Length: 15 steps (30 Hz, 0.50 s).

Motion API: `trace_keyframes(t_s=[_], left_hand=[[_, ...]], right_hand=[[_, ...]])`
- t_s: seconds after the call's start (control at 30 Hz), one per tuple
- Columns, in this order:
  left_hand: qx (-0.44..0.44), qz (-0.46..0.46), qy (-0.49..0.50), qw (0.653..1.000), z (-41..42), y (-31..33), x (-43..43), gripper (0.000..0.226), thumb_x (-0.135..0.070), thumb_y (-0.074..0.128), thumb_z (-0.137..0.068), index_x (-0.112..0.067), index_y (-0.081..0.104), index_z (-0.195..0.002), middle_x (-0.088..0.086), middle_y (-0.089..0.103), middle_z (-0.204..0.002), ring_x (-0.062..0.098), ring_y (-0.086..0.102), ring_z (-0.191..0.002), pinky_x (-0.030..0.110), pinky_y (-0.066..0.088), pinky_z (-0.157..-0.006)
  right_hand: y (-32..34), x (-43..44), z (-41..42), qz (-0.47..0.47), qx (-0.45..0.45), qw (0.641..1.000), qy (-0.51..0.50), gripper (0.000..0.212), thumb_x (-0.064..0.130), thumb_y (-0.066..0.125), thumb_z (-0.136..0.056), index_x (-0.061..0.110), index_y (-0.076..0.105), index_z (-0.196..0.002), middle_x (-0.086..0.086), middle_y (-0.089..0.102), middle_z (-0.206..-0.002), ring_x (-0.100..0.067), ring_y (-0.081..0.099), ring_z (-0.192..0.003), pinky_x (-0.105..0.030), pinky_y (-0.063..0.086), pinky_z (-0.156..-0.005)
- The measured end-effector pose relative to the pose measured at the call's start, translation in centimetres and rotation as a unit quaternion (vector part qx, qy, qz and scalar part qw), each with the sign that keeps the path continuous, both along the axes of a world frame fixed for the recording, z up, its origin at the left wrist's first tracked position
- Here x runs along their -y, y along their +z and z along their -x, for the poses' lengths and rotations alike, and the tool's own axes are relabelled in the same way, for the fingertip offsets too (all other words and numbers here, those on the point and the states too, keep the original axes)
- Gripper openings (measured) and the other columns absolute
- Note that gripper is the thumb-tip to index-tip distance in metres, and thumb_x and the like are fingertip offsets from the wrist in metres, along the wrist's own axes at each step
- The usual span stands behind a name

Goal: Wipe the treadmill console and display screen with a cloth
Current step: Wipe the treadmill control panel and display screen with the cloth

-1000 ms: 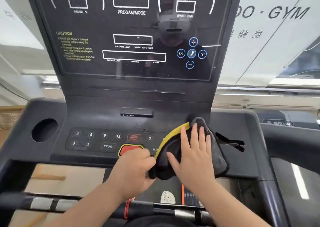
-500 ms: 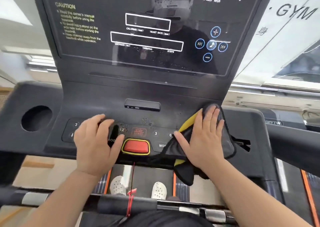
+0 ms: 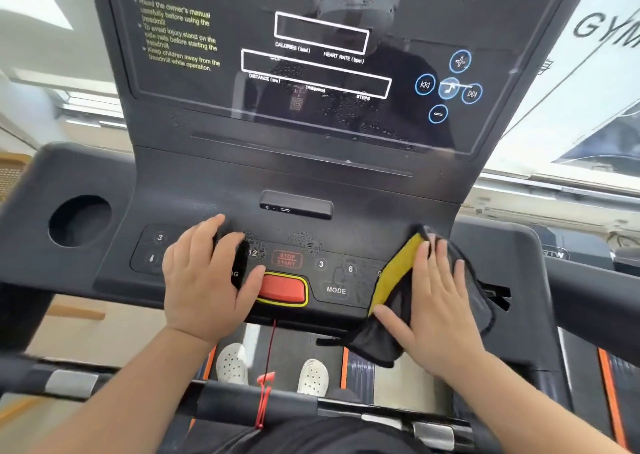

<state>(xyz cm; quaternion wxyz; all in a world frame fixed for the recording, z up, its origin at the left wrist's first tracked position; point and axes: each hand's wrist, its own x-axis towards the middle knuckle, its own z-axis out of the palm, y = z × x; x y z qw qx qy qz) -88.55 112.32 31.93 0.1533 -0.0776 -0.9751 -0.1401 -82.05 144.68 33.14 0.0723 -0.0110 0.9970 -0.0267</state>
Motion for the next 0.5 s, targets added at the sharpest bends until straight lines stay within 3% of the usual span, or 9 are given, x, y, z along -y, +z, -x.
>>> trace_keyframes(t_s=[0.1, 0.2, 0.37, 0.5], left_hand=[[-0.008, 0.005, 0.000, 1.000, 0.0, -0.1, 0.0, 0.052, -0.051, 0.052, -0.086, -0.009, 0.067, -0.112, 0.018, 0.057, -0.137, 0.043, 0.053, -0.121, 0.051, 0.036, -0.099], [-0.007, 0.005, 0.000, 1.000, 0.0, -0.1, -0.1, 0.052, -0.051, 0.052, -0.085, -0.009, 0.067, -0.111, 0.017, 0.058, -0.136, 0.043, 0.053, -0.120, 0.051, 0.036, -0.098], [0.002, 0.002, 0.001, 1.000, 0.0, 0.2, -0.2, 0.051, -0.050, 0.052, -0.084, -0.008, 0.067, -0.110, 0.017, 0.058, -0.134, 0.043, 0.055, -0.119, 0.052, 0.037, -0.098], [0.004, 0.001, -0.002, 1.000, 0.0, 0.3, -0.2, 0.050, -0.049, 0.052, -0.084, -0.008, 0.067, -0.109, 0.017, 0.060, -0.132, 0.043, 0.056, -0.117, 0.053, 0.038, -0.097]], right_hand=[[0.4, 0.8, 3.2, -0.009, -0.011, 0.998, -0.055, 0.117, 0.089, 0.007, -0.086, 0.002, -0.005, -0.162, -0.023, -0.013, -0.170, -0.036, -0.017, -0.157, -0.060, 0.001, -0.127], [0.9, 3.3, 5.9, -0.007, -0.024, 0.998, -0.049, 0.116, 0.088, 0.015, -0.087, -0.001, -0.002, -0.161, -0.027, -0.011, -0.168, -0.042, -0.013, -0.156, -0.062, 0.000, -0.125], [1.0, 6.0, 5.4, -0.013, -0.010, 0.992, 0.124, 0.098, 0.077, 0.023, -0.095, 0.008, 0.009, -0.164, -0.014, -0.003, -0.173, -0.033, -0.009, -0.159, -0.061, 0.002, -0.127], [0.1, 2.8, 1.4, -0.033, 0.004, 0.971, 0.235, 0.081, 0.067, 0.029, -0.101, 0.019, 0.015, -0.165, -0.003, 0.007, -0.173, -0.027, 0.003, -0.160, -0.054, 0.010, -0.125]])
